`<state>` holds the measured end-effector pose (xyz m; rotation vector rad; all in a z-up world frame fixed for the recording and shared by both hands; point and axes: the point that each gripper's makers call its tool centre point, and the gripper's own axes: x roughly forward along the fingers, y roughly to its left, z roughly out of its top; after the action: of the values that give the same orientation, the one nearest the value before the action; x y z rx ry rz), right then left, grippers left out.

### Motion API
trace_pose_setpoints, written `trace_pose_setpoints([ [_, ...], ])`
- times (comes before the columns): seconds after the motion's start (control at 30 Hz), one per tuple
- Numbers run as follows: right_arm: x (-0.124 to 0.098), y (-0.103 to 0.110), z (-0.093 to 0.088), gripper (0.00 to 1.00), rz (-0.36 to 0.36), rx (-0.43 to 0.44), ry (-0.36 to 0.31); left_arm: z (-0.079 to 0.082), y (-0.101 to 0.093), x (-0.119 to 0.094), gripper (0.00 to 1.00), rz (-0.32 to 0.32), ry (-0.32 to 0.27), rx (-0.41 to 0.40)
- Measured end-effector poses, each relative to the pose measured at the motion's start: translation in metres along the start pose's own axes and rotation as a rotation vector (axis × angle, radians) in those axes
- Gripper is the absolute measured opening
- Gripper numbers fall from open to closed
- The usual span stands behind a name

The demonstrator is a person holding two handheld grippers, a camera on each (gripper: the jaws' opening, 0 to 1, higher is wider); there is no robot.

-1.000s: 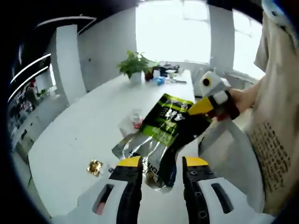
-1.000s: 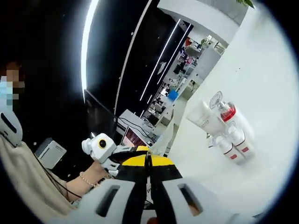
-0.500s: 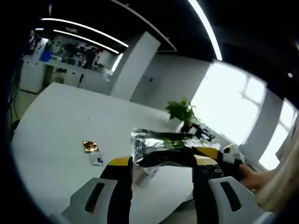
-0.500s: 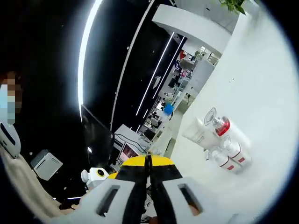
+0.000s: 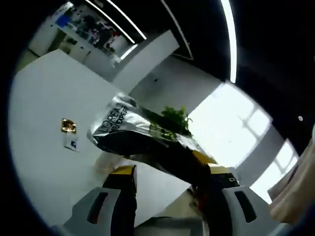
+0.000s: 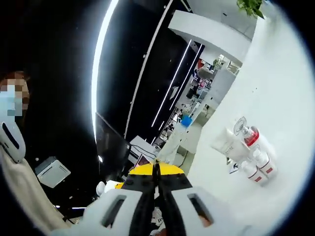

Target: Arrange the skincare products in the storage area until every visible bottle or jar stands upright without overlapping.

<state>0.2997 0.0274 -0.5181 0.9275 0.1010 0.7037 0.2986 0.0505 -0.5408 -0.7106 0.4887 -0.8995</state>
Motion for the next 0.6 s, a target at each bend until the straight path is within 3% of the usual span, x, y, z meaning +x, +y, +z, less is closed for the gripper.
trace_pose_setpoints([
  [0.07, -0.001, -0.002, 0.001, 0.01, -0.01, 0.003, -0.013, -0.001, 0.001, 0.001, 0.44, -0.002, 0.003, -0.008],
  [0.1, -0.003, -0.004, 0.002, 0.01, -0.008, 0.019, -0.025, -0.001, 0.0, -0.002, 0.39, -0.003, -0.005, -0.035],
  [0.17, -0.005, -0.004, 0.005, 0.01, -0.01, 0.022, -0.043, 0.0, 0.006, -0.006, 0.19, 0.028, -0.016, 0.005],
  [0.27, -0.007, -0.008, 0.004, 0.01, -0.024, 0.001, -0.026, 0.01, 0.005, -0.013, 0.06, 0.011, -0.064, -0.017],
  [0.6, -0.011, -0.019, -0.014, 0.05, -0.064, 0.034, 0.019, 0.02, -0.001, -0.016, 0.0, -0.033, -0.056, 0.001],
])
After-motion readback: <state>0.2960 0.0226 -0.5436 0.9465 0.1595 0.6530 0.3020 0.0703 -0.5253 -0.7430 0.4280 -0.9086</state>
